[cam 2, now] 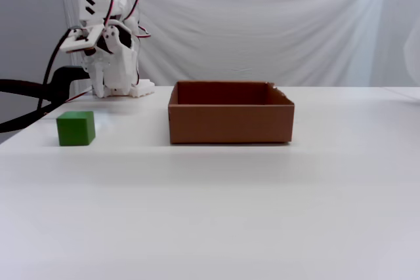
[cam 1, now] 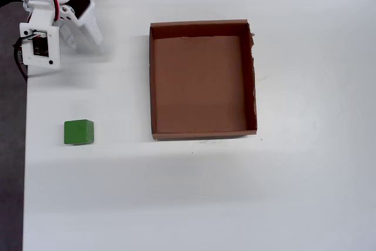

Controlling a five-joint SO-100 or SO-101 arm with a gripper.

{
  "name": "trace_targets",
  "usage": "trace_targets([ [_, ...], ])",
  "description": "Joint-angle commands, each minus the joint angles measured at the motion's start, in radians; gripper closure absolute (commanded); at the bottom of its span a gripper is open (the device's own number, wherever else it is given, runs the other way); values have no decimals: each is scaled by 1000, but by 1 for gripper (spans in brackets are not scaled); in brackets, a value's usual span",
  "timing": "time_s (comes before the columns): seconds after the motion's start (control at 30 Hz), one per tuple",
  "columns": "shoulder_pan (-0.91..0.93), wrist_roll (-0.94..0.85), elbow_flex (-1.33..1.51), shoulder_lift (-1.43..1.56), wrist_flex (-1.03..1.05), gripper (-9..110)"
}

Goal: Grasp a green cube and put it in a box.

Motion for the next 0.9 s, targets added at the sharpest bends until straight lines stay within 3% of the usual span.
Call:
trace_targets([
  [0.0, 3, 8, -6, 5, 5, 79],
  [0.57, 43, 0, -8, -6, -8, 78],
  [0.87, 35, -2, -189, -278, -164, 73],
])
